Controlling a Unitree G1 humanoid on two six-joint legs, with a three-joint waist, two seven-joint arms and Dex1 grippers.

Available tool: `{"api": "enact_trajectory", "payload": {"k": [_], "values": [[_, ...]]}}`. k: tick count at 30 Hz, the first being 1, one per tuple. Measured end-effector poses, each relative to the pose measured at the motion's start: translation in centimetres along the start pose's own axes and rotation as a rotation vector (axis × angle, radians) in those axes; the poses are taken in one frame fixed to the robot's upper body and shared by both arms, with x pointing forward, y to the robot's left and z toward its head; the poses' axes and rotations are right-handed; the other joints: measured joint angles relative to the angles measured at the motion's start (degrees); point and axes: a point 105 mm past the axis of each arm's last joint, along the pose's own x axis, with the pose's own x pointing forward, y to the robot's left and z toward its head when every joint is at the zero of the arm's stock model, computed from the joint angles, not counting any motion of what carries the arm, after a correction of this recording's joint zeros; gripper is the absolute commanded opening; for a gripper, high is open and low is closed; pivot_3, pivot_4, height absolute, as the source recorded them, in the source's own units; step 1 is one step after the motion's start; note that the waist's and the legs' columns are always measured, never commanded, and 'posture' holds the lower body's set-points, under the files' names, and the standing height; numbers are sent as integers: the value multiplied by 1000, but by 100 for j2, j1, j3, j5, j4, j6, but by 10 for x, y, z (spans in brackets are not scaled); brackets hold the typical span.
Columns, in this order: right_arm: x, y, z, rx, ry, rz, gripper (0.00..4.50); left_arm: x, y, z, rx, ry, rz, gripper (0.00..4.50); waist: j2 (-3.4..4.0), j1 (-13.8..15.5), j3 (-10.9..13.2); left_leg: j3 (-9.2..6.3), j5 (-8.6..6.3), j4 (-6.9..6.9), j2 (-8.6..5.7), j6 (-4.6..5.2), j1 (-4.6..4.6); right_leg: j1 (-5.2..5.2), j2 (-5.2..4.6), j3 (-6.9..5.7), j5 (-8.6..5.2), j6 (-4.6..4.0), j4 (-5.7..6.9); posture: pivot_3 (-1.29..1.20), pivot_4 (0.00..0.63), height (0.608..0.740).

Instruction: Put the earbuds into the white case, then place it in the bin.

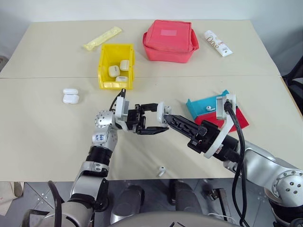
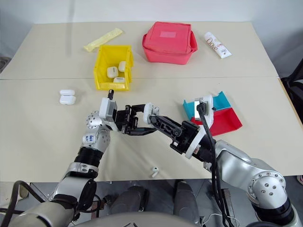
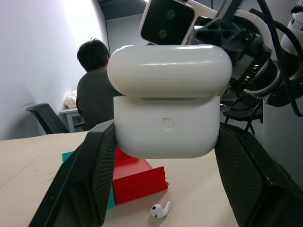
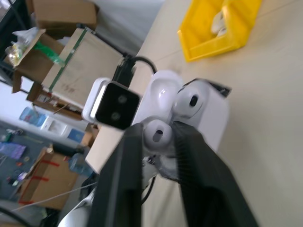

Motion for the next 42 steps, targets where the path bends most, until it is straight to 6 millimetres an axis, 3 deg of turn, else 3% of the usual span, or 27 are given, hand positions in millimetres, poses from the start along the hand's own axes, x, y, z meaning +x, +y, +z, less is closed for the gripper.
{"api": "enact_trajectory", "payload": {"k": [2, 36, 42], "values": [[1, -7, -2, -6, 11, -32, 1937, 1, 0, 2, 8, -11, -4, 2756, 0, 13, 1, -3, 0, 1, -1, 0, -1, 2, -1, -3, 0, 0, -1, 0, 150, 740], [-4, -4, 5, -111, -7, -2, 1937, -9, 2, 2, 1, 29, 9, 2756, 1, 10, 4, -2, 0, -2, 0, 1, -1, 1, -1, -1, 0, 1, -7, 0, 150, 740], [-19, -10, 16, -188, -37, -67, 1937, -17, 5, -3, 0, 134, 25, 2756, -2, 15, 6, -2, 0, -8, 0, 2, -1, 1, -1, -1, 0, 1, -9, 0, 150, 740]]}}
